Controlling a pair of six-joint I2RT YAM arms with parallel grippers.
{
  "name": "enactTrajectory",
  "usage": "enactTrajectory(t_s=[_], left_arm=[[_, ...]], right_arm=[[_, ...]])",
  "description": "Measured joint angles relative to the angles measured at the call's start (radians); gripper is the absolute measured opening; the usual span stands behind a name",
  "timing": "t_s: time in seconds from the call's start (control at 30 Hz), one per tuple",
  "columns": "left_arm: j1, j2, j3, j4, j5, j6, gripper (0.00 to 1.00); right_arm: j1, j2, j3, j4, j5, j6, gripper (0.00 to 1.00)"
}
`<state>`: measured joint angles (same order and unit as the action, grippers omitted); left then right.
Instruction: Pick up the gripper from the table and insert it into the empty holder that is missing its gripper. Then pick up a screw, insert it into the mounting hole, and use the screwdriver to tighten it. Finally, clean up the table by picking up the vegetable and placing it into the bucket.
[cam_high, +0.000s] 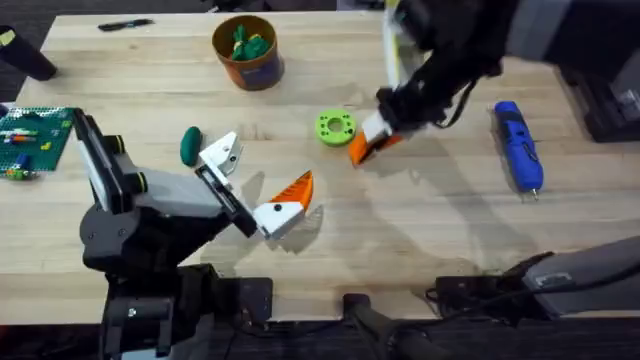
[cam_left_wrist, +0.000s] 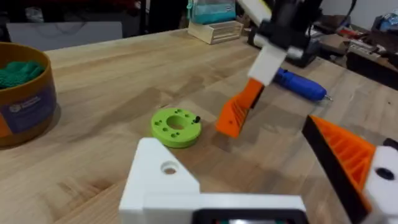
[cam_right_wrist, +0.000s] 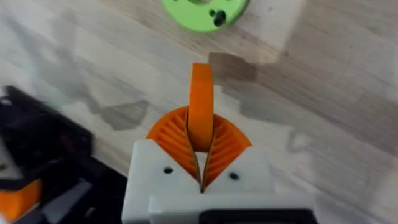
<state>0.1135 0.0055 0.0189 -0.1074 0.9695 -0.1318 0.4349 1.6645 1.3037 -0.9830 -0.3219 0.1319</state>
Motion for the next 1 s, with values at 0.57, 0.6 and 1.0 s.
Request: enactTrajectory(t_s=[0.57, 0.6, 1.0], left_arm=[[0.000, 0.000, 0.000, -0.008, 0.052, 0.008, 0.986], [0.000, 0.000, 0.000, -0.009, 0.063, 0.014, 0.986], [0.000, 0.000, 0.000, -0.016, 0.114, 0.049, 0.986]], right_arm=[[-0.163, 0.019, 0.060, 0.065, -0.582, -0.145, 0.008], [-0.158, 0.030, 0.060, 0.063, -0.612, -0.157, 0.007], [-0.102, 0.235, 0.060, -0.052, -0.978, -0.395, 0.007]])
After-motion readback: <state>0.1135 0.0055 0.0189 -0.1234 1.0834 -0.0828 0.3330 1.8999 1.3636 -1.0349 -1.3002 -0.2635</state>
